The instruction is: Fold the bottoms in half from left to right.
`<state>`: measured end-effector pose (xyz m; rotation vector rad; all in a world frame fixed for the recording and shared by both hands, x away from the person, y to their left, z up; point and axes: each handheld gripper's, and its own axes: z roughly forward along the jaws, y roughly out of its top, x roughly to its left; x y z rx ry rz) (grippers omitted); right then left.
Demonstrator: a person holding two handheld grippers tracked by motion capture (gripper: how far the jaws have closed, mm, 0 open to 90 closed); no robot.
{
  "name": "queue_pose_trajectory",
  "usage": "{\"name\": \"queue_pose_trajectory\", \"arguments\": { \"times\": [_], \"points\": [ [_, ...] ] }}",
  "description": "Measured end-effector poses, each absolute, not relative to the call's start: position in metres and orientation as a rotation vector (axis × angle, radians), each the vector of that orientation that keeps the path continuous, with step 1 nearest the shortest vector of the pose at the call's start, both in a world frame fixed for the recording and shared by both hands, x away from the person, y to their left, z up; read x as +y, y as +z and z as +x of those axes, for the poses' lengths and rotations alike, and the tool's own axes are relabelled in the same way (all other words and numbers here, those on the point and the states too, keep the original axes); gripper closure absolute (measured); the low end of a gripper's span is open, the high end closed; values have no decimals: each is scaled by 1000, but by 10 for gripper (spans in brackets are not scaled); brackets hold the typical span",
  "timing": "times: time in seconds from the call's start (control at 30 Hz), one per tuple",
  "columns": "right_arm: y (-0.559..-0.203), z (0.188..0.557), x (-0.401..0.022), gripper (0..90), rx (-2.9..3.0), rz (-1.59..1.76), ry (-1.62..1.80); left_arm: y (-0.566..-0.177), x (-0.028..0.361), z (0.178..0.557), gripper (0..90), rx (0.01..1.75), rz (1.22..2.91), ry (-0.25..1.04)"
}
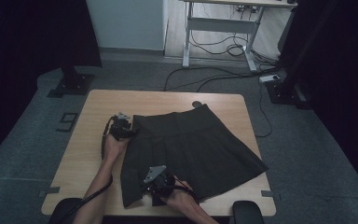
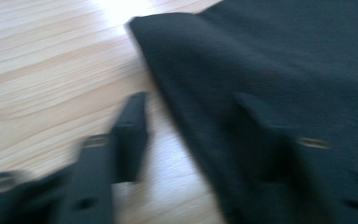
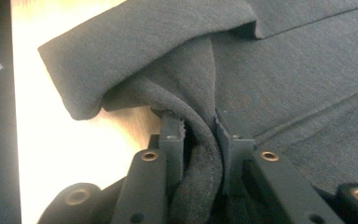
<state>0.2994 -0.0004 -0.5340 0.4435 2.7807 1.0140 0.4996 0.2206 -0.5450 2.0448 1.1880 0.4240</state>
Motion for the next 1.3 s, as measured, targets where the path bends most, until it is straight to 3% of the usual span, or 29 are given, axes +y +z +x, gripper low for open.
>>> {"name": "queue_pose_trajectory", "arguments": {
  "times": [0.07,0.2,0.4,1.0,1.3],
  "points": [
    [-534,300,0,760,2780,450,1011,-545,219,499,808,1190,2039,397],
    [-534,303,-1,763,2804,481,1039,-543,218,498,840,1172,2069,421],
    [-534,303,6,763,2843,464,1060,-541,225,495,846,1160,2109,439],
    [-534,284,83,759,2951,237,1133,-541,315,447,845,1271,2037,457],
    [-528,280,78,778,2916,206,1148,-531,311,447,868,1281,2056,485]
  ]
}}
